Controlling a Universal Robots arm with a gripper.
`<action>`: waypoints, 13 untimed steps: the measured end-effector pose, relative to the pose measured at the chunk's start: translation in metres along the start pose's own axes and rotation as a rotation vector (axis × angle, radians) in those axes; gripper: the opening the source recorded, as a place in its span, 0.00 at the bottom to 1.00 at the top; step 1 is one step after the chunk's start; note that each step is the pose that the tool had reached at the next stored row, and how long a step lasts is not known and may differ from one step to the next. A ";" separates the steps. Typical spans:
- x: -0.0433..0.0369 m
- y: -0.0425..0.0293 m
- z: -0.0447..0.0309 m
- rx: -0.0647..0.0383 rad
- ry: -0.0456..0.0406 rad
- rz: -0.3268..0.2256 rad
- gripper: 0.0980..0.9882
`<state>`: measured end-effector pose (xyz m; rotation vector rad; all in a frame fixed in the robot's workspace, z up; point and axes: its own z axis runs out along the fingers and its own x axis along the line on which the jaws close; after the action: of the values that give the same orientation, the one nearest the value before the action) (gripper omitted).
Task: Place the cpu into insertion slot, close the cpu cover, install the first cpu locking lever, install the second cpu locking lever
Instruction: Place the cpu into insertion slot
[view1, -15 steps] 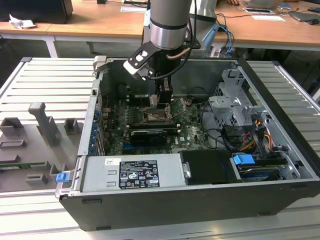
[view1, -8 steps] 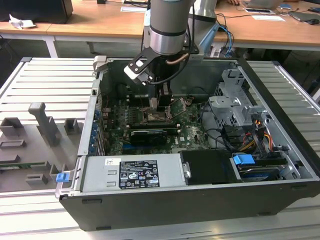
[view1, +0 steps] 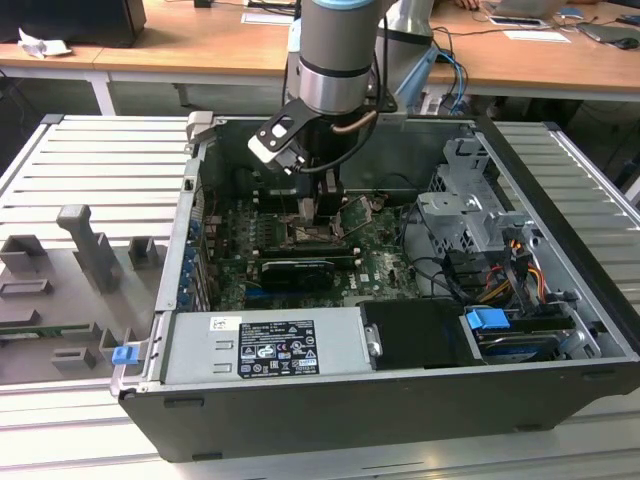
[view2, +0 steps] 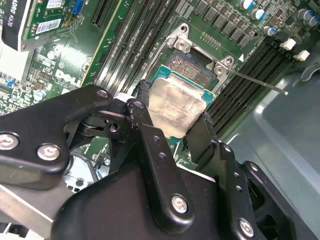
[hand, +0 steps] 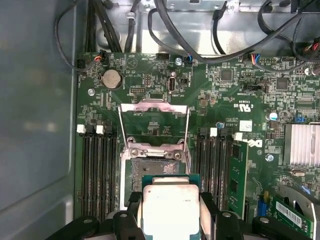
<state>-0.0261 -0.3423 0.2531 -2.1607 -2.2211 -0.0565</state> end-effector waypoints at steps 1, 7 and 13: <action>-0.0001 0.0000 0.0010 0.000 0.0000 -0.001 0.50; -0.0005 0.0000 0.0087 0.000 0.0001 -0.005 0.50; -0.0006 0.0000 0.0109 0.000 -0.0001 -0.005 0.50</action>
<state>-0.0261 -0.3424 0.2422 -2.1554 -2.2261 -0.0561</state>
